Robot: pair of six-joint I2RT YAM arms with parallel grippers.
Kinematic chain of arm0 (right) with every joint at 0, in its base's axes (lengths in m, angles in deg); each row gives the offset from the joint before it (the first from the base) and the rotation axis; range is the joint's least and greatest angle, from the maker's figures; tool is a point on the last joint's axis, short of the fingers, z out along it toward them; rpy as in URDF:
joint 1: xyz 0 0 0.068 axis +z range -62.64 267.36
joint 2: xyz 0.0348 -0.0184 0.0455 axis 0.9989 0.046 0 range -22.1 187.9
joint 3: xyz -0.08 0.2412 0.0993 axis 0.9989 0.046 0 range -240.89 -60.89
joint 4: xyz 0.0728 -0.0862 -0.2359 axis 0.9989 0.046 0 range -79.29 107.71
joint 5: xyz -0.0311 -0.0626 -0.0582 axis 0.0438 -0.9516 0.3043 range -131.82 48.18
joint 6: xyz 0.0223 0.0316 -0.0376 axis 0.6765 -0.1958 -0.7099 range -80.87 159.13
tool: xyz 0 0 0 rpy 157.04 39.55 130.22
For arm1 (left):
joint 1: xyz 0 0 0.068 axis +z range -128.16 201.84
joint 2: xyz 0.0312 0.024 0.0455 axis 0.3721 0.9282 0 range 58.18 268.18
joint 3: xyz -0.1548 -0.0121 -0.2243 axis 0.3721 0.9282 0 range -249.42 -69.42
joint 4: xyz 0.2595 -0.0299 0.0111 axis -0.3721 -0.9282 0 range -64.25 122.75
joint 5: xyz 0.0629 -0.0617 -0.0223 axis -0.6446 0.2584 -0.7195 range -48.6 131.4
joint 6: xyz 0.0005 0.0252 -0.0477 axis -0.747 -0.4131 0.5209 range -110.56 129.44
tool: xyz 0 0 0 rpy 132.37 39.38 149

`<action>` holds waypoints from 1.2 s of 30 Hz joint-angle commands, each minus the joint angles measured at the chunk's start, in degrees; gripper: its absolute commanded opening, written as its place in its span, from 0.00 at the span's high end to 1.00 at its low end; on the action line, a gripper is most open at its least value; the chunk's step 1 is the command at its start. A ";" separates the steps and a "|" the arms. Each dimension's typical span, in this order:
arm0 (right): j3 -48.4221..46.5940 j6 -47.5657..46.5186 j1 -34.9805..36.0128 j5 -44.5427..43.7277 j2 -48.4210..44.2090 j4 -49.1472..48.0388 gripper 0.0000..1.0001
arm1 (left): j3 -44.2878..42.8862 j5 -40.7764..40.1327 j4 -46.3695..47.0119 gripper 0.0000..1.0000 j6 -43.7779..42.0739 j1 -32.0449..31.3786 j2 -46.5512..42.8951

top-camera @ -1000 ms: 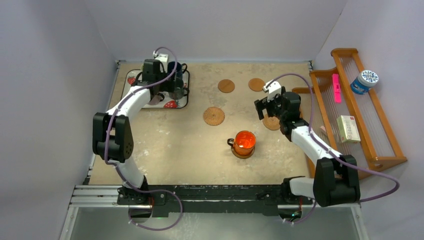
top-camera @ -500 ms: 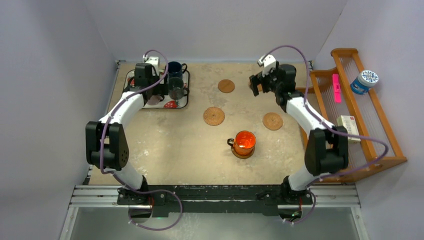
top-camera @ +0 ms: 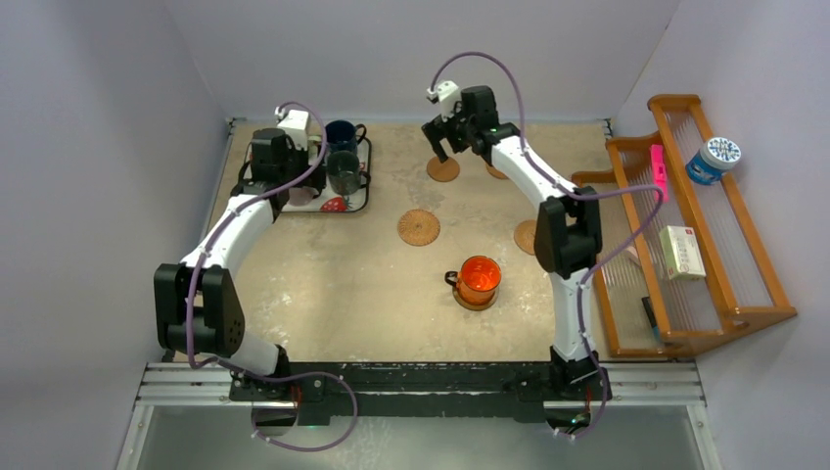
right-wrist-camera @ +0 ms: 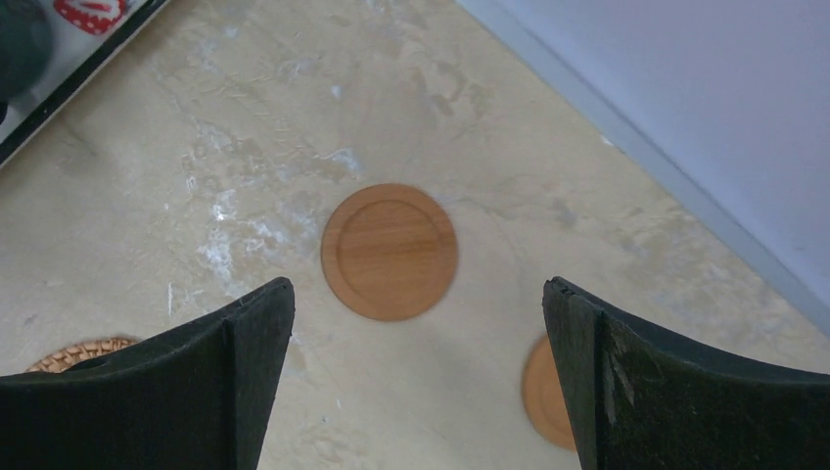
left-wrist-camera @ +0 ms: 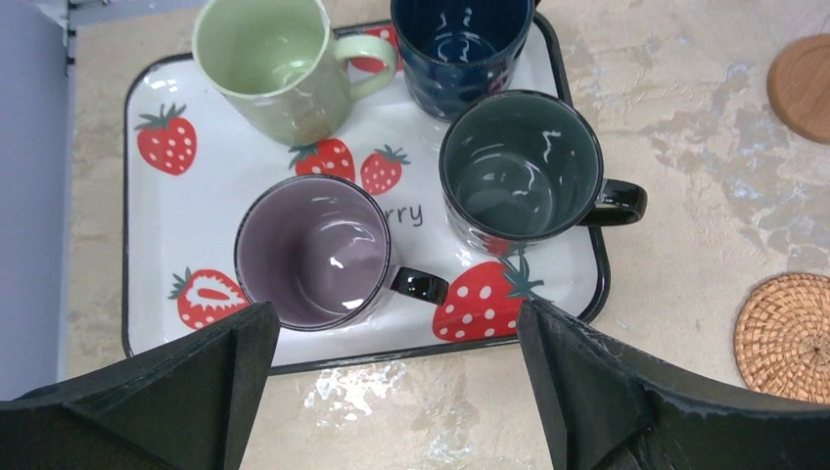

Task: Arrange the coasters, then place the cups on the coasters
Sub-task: Move the coaster to the center of the board.

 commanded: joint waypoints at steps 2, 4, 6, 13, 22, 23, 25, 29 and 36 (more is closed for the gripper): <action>-8.14 0.02 2.36 -3.10 5.24 8.56 0.01 | 1.52 1.46 4.52 0.00 -1.79 0.82 -2.65; -7.69 -0.28 3.23 -4.11 6.03 7.33 0.01 | 1.79 1.69 4.56 0.00 -1.59 0.90 -2.27; -7.56 -0.36 3.81 -4.94 7.08 6.61 0.01 | 1.83 1.91 4.58 0.00 -1.30 0.95 -1.87; -8.05 -0.05 4.25 -9.31 11.23 4.89 0.01 | 2.34 2.97 4.94 0.00 -0.68 1.00 -2.16; -9.37 -0.83 4.24 -11.82 15.00 4.64 0.01 | 2.70 4.01 5.48 0.00 -0.23 0.99 -1.84; -9.38 -0.96 4.24 -11.91 15.27 4.54 0.01 | 2.72 4.03 5.48 0.00 -0.28 1.00 -1.78; -9.50 -1.11 4.23 -12.16 15.80 4.34 0.01 | 2.87 4.12 5.59 0.00 -0.29 1.00 -1.75; -10.59 -1.30 4.21 -12.72 17.43 4.57 0.01 | 2.98 4.46 5.66 0.00 -0.04 1.00 -1.62; -12.48 -1.29 4.25 -13.22 18.78 5.27 0.01 | 2.98 4.82 5.75 0.00 0.05 1.02 -1.29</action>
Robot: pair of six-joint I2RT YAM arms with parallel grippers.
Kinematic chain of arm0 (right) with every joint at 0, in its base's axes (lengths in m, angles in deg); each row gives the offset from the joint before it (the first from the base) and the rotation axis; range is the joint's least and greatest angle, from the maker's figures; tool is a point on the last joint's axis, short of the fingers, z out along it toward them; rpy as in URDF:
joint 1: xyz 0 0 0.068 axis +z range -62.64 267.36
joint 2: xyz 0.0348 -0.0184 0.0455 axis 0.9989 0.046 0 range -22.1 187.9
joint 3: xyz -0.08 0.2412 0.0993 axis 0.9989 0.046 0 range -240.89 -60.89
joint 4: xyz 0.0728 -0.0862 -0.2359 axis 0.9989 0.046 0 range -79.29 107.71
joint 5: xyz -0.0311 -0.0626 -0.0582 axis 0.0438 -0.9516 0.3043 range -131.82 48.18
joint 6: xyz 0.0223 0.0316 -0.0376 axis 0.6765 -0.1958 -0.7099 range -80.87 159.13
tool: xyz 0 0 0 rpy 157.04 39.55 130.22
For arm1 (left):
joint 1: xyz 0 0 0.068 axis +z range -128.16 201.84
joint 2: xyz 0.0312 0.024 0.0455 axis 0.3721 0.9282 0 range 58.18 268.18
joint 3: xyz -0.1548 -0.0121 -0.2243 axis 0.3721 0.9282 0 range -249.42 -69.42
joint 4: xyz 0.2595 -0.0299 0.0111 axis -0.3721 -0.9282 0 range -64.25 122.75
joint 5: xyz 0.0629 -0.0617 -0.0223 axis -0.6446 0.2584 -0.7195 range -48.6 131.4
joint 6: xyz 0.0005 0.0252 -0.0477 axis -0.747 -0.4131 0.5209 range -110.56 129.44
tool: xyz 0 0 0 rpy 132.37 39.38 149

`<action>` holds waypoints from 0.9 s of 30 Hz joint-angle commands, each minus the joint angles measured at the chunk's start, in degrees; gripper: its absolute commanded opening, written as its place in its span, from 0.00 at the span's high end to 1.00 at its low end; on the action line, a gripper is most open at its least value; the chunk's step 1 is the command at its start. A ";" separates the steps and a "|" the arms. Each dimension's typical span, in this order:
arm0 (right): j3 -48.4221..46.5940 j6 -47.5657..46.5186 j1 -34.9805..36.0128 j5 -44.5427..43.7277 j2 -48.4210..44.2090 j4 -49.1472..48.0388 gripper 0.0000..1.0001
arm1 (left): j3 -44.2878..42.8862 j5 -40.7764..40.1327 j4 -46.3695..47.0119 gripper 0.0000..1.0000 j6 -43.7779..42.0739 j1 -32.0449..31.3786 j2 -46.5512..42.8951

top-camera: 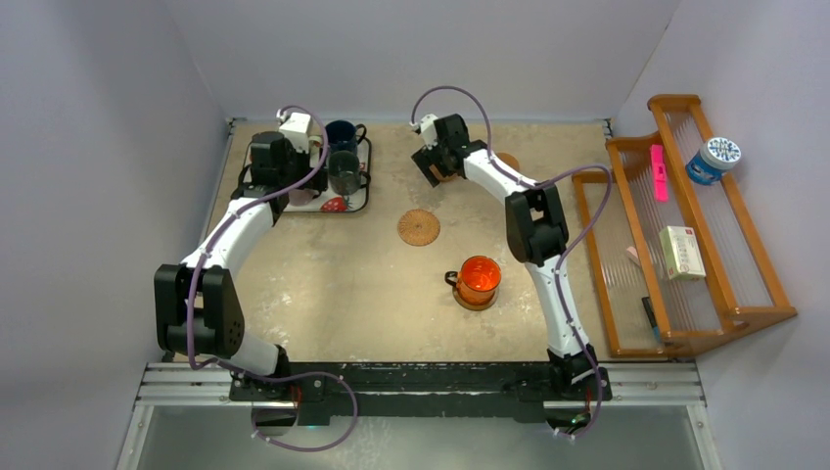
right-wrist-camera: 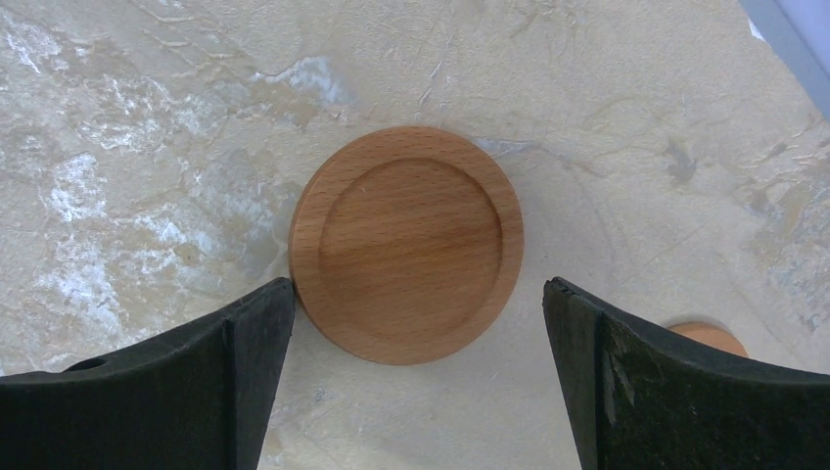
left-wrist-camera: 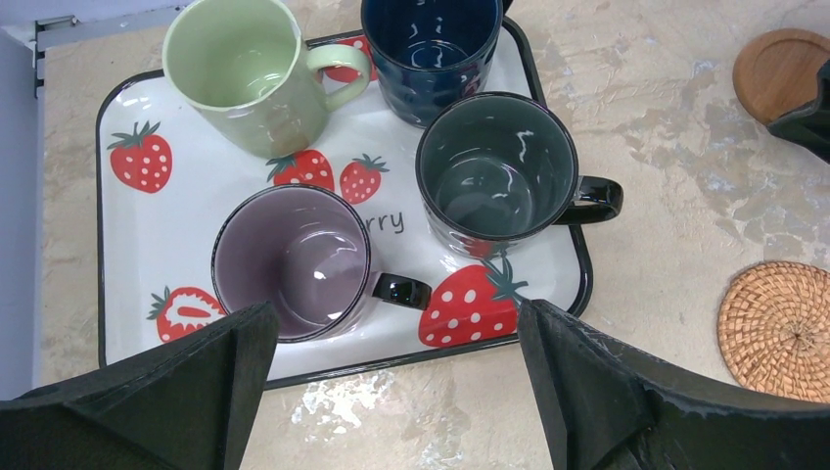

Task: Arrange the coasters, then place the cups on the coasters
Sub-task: Move the coaster to the center of the board.

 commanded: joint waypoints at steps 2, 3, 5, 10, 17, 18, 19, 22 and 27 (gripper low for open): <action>-2.93 -0.68 0.05 -1.57 0.44 0.29 0.01 | 0.38 1.35 2.21 0.00 1.05 0.52 0.18; -2.95 -0.87 0.07 -1.89 0.43 0.15 0.01 | 0.34 1.45 2.21 0.00 1.05 0.52 0.22; -3.26 -1.25 0.07 -2.25 0.50 0.16 0.01 | 0.29 1.69 2.21 0.00 1.15 0.52 0.39; -3.07 -2.28 0.28 2.61 -1.10 2.36 0.01 | 0.29 1.79 2.21 0.00 1.12 0.52 0.49; -2.86 -3.55 0.96 -2.86 -0.72 1.33 0.01 | 0.21 2.12 2.07 0.00 1.23 0.52 0.75; -2.82 -3.73 1.04 -3.17 -0.78 1.22 0.01 | 0.21 2.14 2.04 0.00 1.23 0.52 0.73; -2.82 -4.00 1.04 -3.56 -0.76 1.08 0.01 | 0.21 1.99 2.03 0.00 1.25 0.52 0.75; -3.03 -4.69 1.17 -5.15 -0.28 0.83 0.01 | 0.18 2.14 2.03 0.00 1.23 0.52 0.75; -3.30 -5.43 1.22 -6.48 0.59 0.45 0.01 | 0.21 2.23 2.01 0.00 1.23 0.52 0.75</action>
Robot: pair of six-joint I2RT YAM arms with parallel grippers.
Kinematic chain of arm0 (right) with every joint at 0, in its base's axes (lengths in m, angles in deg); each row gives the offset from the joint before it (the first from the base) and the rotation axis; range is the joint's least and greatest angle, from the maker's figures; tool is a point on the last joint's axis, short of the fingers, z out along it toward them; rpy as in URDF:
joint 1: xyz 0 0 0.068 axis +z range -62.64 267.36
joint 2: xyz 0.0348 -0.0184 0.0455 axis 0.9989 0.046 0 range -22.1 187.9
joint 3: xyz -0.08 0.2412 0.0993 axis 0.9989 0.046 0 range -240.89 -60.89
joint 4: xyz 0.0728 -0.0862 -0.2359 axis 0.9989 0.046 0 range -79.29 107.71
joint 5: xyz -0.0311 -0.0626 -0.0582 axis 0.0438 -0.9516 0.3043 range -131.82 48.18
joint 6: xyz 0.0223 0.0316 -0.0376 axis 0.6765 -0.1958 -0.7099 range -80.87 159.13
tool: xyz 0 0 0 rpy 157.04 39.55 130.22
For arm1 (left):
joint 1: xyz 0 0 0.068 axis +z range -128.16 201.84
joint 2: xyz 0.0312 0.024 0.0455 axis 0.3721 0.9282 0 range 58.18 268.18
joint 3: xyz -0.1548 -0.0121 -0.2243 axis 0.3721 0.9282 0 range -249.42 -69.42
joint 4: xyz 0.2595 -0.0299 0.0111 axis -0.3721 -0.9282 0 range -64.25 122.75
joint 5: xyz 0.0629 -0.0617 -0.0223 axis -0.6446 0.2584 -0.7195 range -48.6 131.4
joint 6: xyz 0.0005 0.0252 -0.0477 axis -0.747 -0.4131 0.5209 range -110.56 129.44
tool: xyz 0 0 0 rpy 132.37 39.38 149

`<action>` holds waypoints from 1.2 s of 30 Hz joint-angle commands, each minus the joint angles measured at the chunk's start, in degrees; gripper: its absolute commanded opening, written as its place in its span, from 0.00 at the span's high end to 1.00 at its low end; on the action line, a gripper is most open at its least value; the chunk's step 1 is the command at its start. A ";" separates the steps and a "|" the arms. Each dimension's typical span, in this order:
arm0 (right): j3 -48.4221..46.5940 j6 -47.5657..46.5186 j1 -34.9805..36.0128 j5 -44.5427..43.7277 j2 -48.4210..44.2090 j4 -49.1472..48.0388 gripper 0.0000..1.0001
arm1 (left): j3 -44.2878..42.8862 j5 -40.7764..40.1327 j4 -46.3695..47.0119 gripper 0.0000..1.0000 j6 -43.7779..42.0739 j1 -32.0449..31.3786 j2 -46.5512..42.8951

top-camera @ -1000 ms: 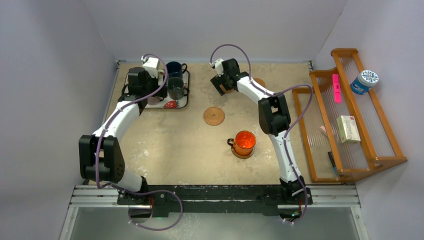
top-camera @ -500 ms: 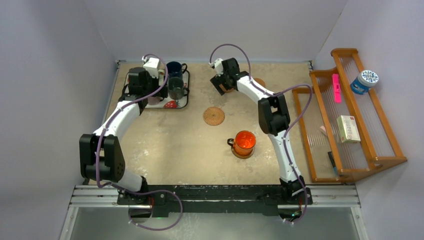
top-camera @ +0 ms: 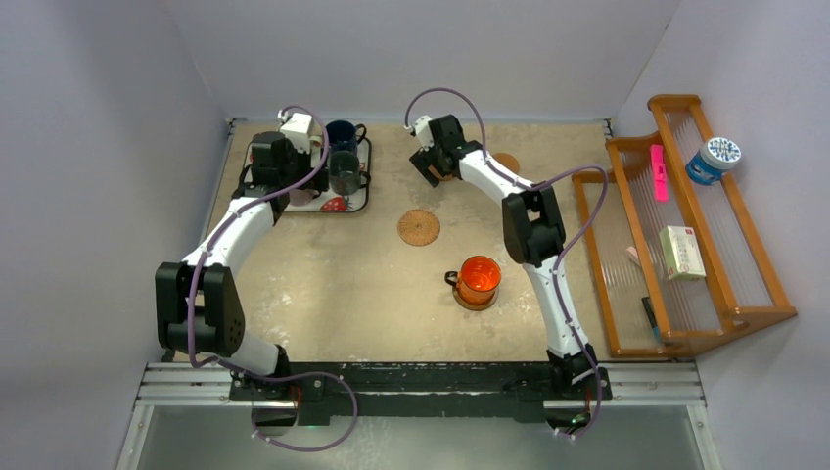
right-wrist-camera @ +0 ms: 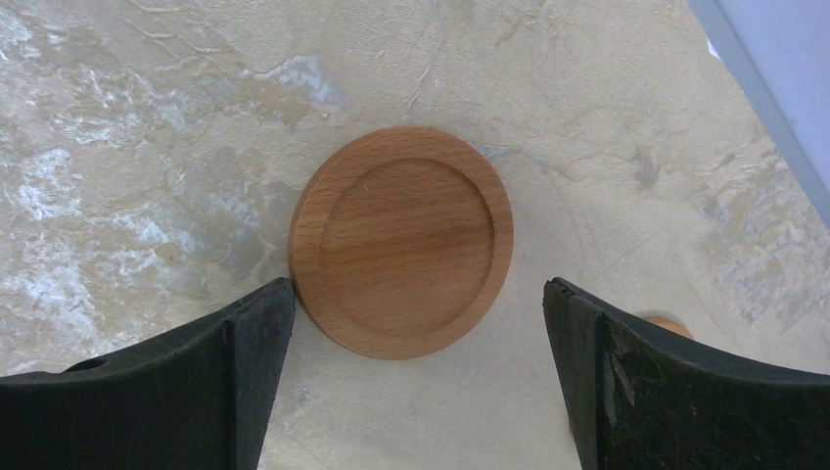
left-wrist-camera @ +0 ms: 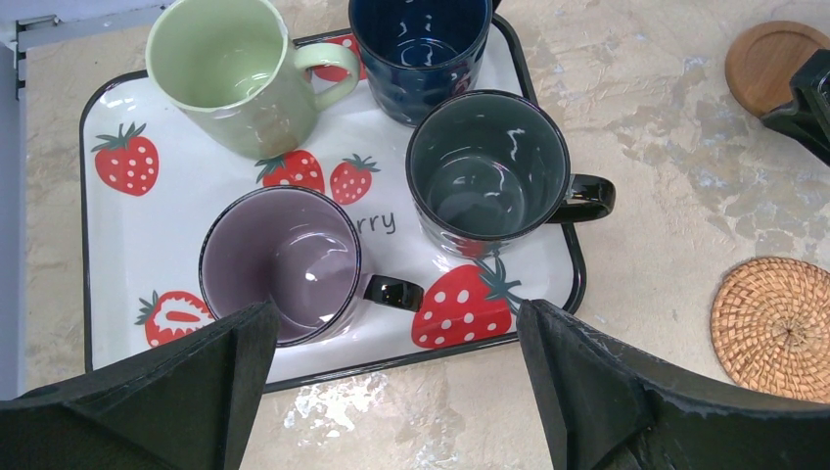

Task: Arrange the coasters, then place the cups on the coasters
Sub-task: Move the coaster to the center of the board, then pick up the cup from the tray.

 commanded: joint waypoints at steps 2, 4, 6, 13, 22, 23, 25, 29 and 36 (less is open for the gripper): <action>-2.19 -1.82 0.15 -2.46 -0.01 -0.07 0.01 | 0.21 1.24 1.77 0.00 1.13 0.52 0.20; -2.71 -1.93 0.40 -1.96 -0.01 0.67 0.01 | 0.21 1.27 1.77 0.00 1.12 0.52 0.20; -3.99 -1.97 0.62 -0.93 -0.16 2.22 0.01 | 0.16 1.12 1.77 0.00 1.13 0.52 0.20; -13.84 0.73 0.85 14.84 -4.83 16.56 0.01 | -0.99 -3.21 -0.10 0.00 -0.66 0.52 0.14; -0.59 0.91 0.85 19.27 -20.53 18.12 0.01 | -2.66 -9.44 -2.19 0.00 -1.30 0.52 2.93; 2.29 0.73 0.85 19.53 -22.48 17.47 0.01 | -2.69 -9.52 -2.14 0.00 -1.26 0.52 3.56; 7.39 0.22 0.85 18.97 -25.98 16.41 0.01 | -2.97 -10.20 -2.01 0.00 -1.01 0.52 4.99; 18.09 0.16 0.85 19.32 -32.95 14.53 0.01 | -4.68 -13.27 -2.16 0.00 -0.20 0.52 7.71; 31.36 1.13 0.87 22.08 -43.15 10.51 0.01 | -7.53 -14.56 -1.79 0.01 1.51 0.52 11.27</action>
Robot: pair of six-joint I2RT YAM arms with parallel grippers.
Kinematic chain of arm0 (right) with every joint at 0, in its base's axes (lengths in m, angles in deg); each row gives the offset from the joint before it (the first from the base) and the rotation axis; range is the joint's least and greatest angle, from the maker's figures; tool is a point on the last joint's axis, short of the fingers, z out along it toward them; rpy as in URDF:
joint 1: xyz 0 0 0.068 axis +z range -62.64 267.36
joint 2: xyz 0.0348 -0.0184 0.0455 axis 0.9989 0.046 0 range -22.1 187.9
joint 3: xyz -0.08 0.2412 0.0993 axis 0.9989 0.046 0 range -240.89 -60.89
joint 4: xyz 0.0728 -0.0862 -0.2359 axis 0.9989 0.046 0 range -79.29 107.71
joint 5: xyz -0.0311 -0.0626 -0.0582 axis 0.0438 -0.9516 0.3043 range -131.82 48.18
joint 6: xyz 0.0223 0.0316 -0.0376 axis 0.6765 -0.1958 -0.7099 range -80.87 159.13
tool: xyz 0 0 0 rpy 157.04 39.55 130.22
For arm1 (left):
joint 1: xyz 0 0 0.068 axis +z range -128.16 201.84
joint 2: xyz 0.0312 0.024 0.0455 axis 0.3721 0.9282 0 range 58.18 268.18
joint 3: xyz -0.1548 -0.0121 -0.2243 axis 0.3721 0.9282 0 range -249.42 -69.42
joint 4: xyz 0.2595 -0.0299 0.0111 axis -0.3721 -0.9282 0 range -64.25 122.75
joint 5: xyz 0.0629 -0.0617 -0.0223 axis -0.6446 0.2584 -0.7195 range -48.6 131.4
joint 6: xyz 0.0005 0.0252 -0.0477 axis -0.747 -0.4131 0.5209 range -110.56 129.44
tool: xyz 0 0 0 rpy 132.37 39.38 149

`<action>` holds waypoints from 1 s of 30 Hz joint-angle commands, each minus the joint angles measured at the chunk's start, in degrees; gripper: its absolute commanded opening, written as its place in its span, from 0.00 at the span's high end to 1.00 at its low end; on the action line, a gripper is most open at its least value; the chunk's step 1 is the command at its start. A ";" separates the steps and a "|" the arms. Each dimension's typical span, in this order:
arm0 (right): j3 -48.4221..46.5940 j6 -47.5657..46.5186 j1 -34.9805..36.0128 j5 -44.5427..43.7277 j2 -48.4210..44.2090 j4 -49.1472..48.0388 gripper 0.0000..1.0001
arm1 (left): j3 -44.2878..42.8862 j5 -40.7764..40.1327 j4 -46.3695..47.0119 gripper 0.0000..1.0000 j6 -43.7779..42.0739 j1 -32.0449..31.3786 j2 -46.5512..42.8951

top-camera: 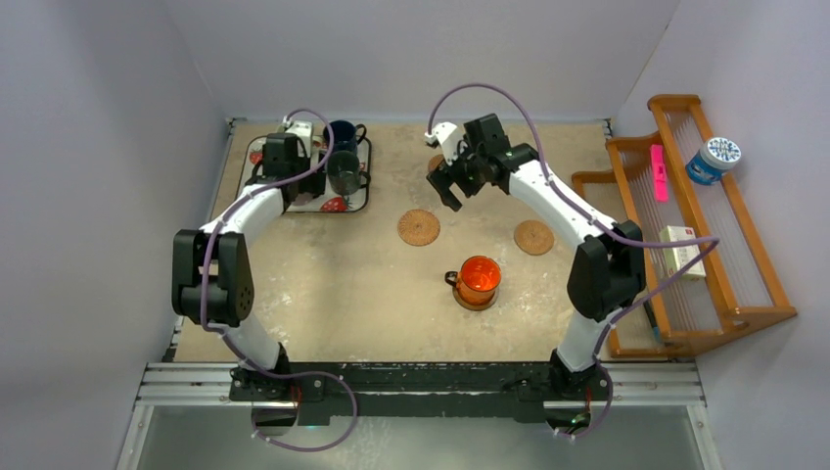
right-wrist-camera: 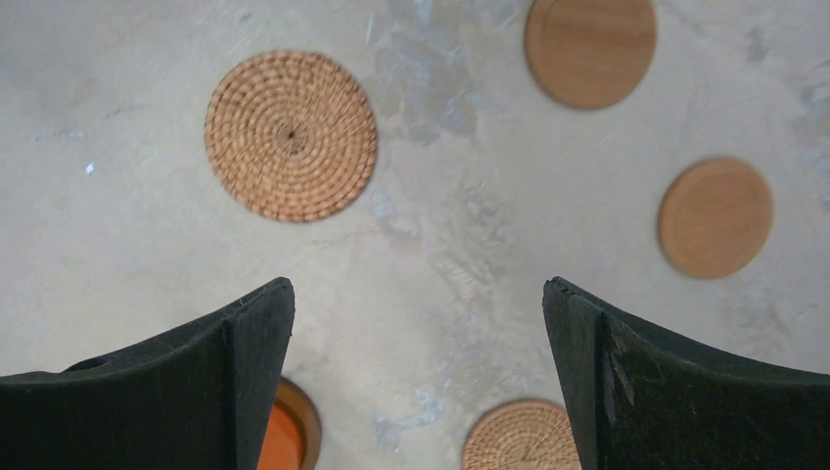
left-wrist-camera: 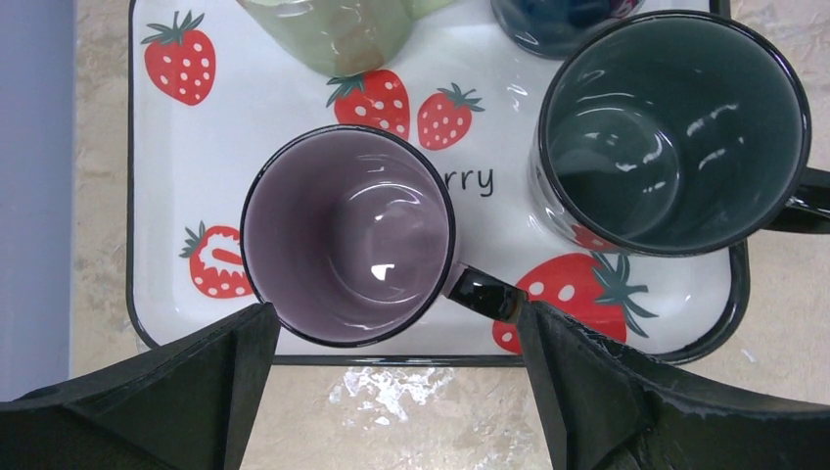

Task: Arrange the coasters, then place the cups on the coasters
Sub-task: Pick up the cup from the tray.

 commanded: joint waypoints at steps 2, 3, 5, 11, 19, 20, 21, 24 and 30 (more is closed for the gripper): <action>6.80 1.17 0.30 4.01 -7.82 -3.69 0.01 | -4.77 -1.81 1.01 0.01 1.71 0.52 2.42; 7.97 1.16 0.29 4.43 -8.70 -3.88 0.01 | -5.28 -1.93 0.91 0.01 1.71 0.52 3.12; 10.05 1.20 0.30 5.05 -10.43 -4.37 0.01 | -6.28 -2.41 0.69 0.02 1.71 0.52 4.35; 15.38 1.72 0.33 5.56 -14.55 -6.77 0.01 | -7.42 -3.79 0.81 0.02 1.65 0.43 6.74; 18.60 1.81 0.19 6.60 -17.72 -8.56 0.01 | -6.54 -5.55 0.20 0.02 0.40 0.00 5.62; 18.79 1.82 0.19 6.78 -17.90 -8.59 0.01 | -6.20 -6.01 0.05 0.02 0.05 -0.09 5.27; 19.03 1.83 0.19 6.87 -18.08 -8.66 0.01 | -5.88 -6.49 -0.10 0.02 -0.28 -0.10 4.97; 19.74 1.58 0.20 6.88 -18.58 -9.13 0.01 | -4.73 -7.78 -0.14 0.02 -1.35 -0.10 3.94; 20.46 1.38 0.19 7.10 -18.87 -9.63 0.01 | -2.08 -10.49 0.46 0.01 -3.82 -0.10 1.12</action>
